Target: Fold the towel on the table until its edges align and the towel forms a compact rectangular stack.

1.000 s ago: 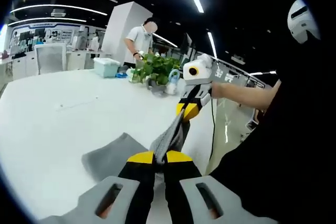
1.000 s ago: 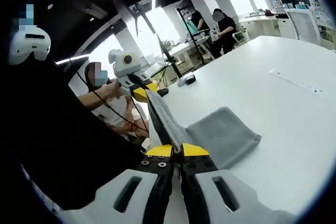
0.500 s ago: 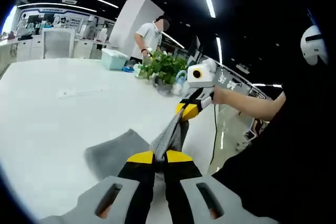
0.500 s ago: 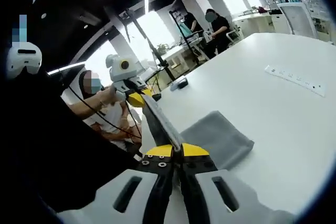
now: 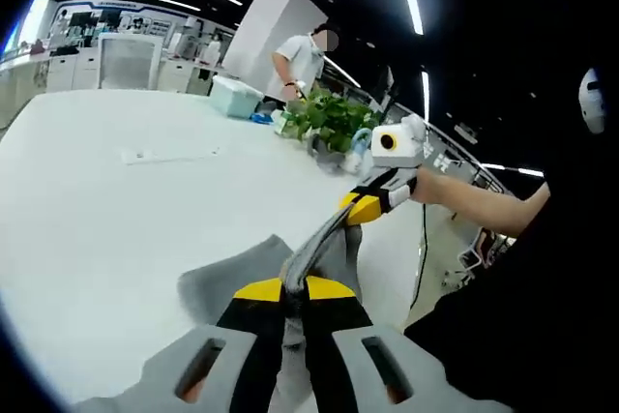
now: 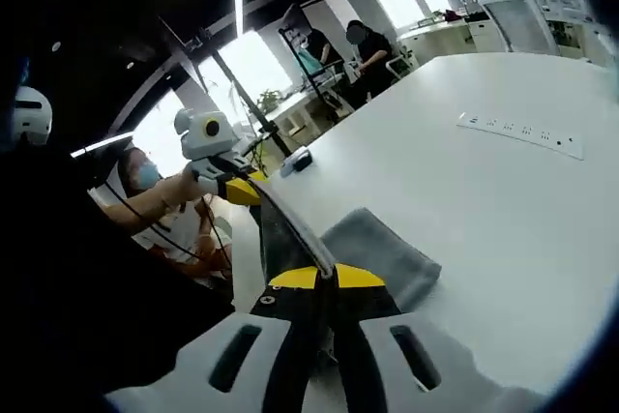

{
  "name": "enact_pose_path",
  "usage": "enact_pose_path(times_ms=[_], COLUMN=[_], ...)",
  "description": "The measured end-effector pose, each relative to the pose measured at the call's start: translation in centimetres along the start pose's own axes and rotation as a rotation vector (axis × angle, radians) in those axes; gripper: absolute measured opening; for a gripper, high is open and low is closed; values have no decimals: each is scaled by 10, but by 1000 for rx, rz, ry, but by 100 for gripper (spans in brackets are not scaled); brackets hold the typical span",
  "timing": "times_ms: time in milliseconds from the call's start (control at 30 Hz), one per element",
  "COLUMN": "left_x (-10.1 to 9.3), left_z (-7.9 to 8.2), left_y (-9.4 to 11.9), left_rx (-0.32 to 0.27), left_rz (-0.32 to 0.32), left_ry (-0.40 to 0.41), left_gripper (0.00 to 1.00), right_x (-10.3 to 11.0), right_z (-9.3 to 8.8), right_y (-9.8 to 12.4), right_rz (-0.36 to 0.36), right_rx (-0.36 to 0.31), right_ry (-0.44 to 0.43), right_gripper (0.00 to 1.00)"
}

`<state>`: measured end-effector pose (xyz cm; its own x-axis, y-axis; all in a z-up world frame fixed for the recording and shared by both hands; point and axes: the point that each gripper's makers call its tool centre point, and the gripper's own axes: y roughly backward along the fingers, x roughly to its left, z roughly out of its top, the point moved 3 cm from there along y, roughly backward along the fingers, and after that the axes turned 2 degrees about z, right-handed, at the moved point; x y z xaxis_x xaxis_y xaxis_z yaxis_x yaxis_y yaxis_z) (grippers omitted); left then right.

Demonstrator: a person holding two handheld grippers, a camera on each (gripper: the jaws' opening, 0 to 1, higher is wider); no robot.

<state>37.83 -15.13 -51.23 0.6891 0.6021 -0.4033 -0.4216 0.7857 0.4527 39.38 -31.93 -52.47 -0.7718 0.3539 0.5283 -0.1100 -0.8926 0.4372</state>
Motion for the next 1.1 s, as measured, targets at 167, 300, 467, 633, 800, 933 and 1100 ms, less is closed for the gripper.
enact_pose_path(times_ms=[167,300,467,633,800,933,1100], left_x=[15,27,40,52,66,73,82], left_z=[-6,-6,-10,-13,-24,-31,-33], left_y=[-12,-22,-32,-41,-53,-60,-68], left_rx=[27,38,59,71,115,145,165], left_rz=[9,11,9,7,36,76,144], left_ry=[8,25,37,69,46,-101,-266], left_gripper=[6,6,6,6,7,8,13], right_x=[-15,-27,-39,-53,-65,-73,-83], right_z=[-3,-5,-7,-8,-17,-22,-22], right_y=[-7,-11,-15,-22,-31,-37,-39], right_rz=[-19,-35,-49,-60,-82,-128,-255], right_rx=[21,25,11,9,13,6,-5], right_ry=[-41,-79,-119,-161,-184,-166,-54], right_gripper=[1,1,0,0,1,1,3])
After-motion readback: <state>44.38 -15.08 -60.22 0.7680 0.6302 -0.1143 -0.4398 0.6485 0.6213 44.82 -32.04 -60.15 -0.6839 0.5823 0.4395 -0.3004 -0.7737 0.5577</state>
